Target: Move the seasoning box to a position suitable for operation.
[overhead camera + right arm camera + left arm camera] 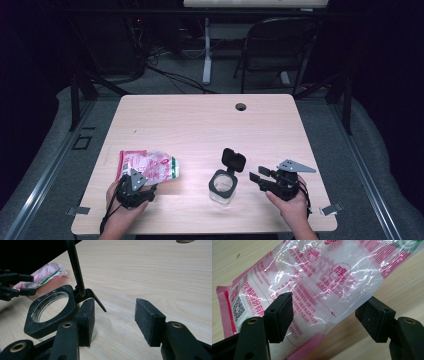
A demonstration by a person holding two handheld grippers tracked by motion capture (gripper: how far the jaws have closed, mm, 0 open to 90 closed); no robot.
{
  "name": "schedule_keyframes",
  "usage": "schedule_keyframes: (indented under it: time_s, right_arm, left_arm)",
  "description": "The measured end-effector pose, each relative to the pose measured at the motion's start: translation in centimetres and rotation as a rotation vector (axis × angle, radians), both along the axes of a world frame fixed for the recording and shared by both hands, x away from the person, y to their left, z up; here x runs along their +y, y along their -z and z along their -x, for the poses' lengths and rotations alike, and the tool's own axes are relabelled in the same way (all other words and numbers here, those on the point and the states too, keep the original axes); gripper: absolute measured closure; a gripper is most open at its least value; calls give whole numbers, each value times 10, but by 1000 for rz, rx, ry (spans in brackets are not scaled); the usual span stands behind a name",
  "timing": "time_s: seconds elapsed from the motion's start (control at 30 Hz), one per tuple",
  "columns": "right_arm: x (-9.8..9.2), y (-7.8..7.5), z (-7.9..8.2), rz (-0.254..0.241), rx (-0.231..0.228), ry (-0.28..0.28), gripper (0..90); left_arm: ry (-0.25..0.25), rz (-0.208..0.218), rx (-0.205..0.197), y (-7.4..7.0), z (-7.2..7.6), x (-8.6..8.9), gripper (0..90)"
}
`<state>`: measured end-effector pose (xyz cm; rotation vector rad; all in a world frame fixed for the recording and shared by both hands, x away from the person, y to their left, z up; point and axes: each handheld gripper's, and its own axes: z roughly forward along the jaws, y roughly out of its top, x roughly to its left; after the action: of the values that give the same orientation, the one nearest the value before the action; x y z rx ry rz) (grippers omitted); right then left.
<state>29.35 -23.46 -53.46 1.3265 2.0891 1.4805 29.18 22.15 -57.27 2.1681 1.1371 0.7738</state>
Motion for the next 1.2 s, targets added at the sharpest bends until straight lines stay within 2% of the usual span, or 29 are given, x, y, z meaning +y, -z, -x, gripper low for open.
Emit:
schedule_keyframes:
  time_s: [0.17, 0.33, 0.47, 0.63, 0.67, 0.77, 0.8, 0.83, 1.0, 1.13, 1.2]
  right_arm:
    - [0, 0, 0, -2, 1, -3, 506]
    - [1, 1, 0, -7, -1, -7, 506]
    - [1, 1, 0, -5, 2, -10, 506]
    - [1, 1, 0, -11, 2, -10, 506]
    - [1, 1, 0, -11, 2, -10, 506]
    - [1, 0, 0, -7, 4, -14, 507]
    - [1, 0, 0, -7, 4, -14, 507]
    - [1, 1, 0, -6, 6, -15, 507]
    - [2, 1, 0, -8, 7, -17, 508]
    - [2, 1, 0, -8, 11, -16, 509]
    - [2, 1, 0, -6, 11, -17, 509]
  left_arm:
    - [-3, 1, -11, -1, 1, 1, 353]
    - [7, 6, -27, -3, 2, 1, 425]
    - [29, 14, -31, -5, 3, 0, 551]
    - [55, 50, -21, -7, 3, 3, 689]
    - [55, 50, -21, -7, 3, 3, 711]
    - [50, 93, -20, -9, 3, 5, 773]
    - [50, 93, -20, -9, 3, 5, 790]
    - [43, 116, -19, -9, 2, 7, 802]
    - [31, 138, -14, -10, 1, 10, 897]
    - [25, 155, -13, -11, 1, 11, 900]
    - [19, 181, -8, -12, 0, 14, 900]
